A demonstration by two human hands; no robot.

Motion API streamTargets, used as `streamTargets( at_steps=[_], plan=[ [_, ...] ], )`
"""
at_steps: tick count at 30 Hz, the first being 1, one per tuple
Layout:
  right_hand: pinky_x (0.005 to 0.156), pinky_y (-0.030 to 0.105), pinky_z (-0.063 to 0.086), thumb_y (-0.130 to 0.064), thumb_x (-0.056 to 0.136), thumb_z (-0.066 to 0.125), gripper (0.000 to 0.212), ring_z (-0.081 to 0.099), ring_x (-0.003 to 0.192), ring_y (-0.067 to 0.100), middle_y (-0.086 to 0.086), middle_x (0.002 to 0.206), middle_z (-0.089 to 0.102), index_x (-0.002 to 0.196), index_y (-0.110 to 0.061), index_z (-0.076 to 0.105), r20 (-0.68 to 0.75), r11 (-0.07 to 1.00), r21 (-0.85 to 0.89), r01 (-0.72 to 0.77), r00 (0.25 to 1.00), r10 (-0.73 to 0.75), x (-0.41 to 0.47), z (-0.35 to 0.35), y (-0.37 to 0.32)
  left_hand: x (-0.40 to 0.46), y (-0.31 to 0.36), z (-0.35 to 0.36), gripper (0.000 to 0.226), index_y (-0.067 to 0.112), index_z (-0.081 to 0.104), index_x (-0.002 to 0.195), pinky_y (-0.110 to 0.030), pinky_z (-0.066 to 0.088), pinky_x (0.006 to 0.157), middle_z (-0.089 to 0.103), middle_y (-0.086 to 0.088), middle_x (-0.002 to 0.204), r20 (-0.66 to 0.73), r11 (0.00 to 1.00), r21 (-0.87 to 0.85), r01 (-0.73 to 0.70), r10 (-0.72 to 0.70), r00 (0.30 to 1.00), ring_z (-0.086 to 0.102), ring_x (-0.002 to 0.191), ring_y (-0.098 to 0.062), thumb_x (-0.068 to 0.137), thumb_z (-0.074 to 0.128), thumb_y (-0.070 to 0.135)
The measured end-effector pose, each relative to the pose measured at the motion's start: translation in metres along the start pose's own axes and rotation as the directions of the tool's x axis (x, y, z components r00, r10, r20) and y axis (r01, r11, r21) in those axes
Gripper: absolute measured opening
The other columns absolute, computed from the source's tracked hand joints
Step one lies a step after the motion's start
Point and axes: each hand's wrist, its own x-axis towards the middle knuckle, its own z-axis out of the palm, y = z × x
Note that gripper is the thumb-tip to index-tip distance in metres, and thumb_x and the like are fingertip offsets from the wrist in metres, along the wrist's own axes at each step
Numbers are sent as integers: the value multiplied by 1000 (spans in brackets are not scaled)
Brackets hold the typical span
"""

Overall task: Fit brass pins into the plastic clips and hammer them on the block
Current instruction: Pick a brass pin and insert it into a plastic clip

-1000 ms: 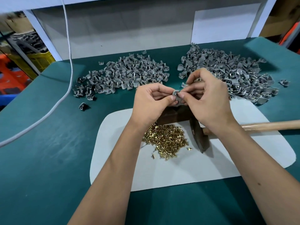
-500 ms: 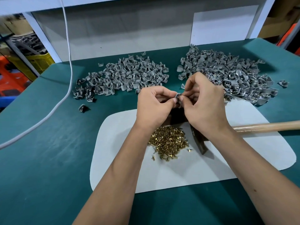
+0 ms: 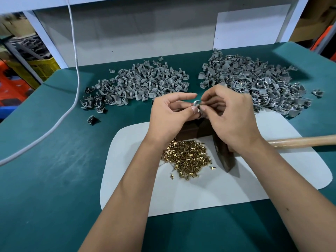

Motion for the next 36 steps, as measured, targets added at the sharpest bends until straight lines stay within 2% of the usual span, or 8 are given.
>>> streamTargets(
  at_steps=[6, 9, 13, 18, 25, 32, 36],
  plan=[
    [80, 24, 55, -8, 88, 76, 9, 66, 83, 10, 0, 91, 74, 97, -10, 77, 3, 985, -120, 125, 992, -126, 0, -4, 1, 1, 0, -6, 22, -2, 75, 105, -28, 62, 79, 78, -19, 91, 70, 999, -28, 26, -24, 997, 76, 83, -25, 86, 72, -12],
    [79, 21, 51, -7, 91, 72, 7, 63, 84, 10, 1, 91, 71, 97, -8, 75, 0, 986, -116, 120, 993, -121, 1, -5, 1, 3, 1, -11, 32, 1, 75, 113, -29, 60, 83, 78, -15, 96, 122, 1000, 12, -11, 9, 992, 74, 89, -21, 82, 77, -8],
    [78, 28, 53, -8, 93, 69, 6, 64, 82, 14, 1, 89, 71, 97, -8, 74, 29, 996, -65, 54, 998, -52, 0, -5, 1, 3, 1, -11, 43, 4, 73, 118, -28, 58, 86, 78, -12, 103, 135, 997, 18, -73, 70, 988, 74, 94, -20, 78, 79, -12],
    [77, 35, 55, -9, 93, 69, 6, 65, 81, 14, 0, 88, 72, 97, -9, 74, 55, 999, -30, 27, 998, -25, 0, -6, 0, 3, 0, -12, 39, 6, 75, 112, -29, 61, 82, 79, -10, 96, 135, 998, 9, -66, 64, 989, 76, 89, -19, 77, 80, -11],
    [77, 29, 54, -8, 89, 72, 4, 65, 80, 12, -2, 85, 72, 92, -10, 75, 52, 993, -83, 81, 996, -77, -1, -8, -2, 2, -1, -11, 38, 8, 77, 104, -24, 60, 78, 80, -7, 88, 126, 999, 7, -45, 43, 991, 76, 83, -16, 72, 81, -14],
    [76, 23, 53, -5, 87, 72, 6, 64, 76, 11, -1, 82, 72, 89, -9, 75, 62, 993, -104, 51, 997, -45, -2, -7, -4, 1, 0, -8, 37, 5, 77, 99, -23, 59, 76, 79, -7, 84, 101, 998, 46, -38, 33, 994, 75, 78, -15, 69, 82, -17],
    [76, 25, 52, -5, 87, 71, 5, 64, 76, 13, 0, 81, 72, 89, -8, 75, 85, 989, -134, 54, 995, -43, -2, -7, -4, 1, 1, -6, 36, 3, 76, 98, -23, 60, 77, 78, -6, 81, 88, 995, 91, -47, 39, 995, 73, 77, -14, 69, 81, -19]
  ],
)
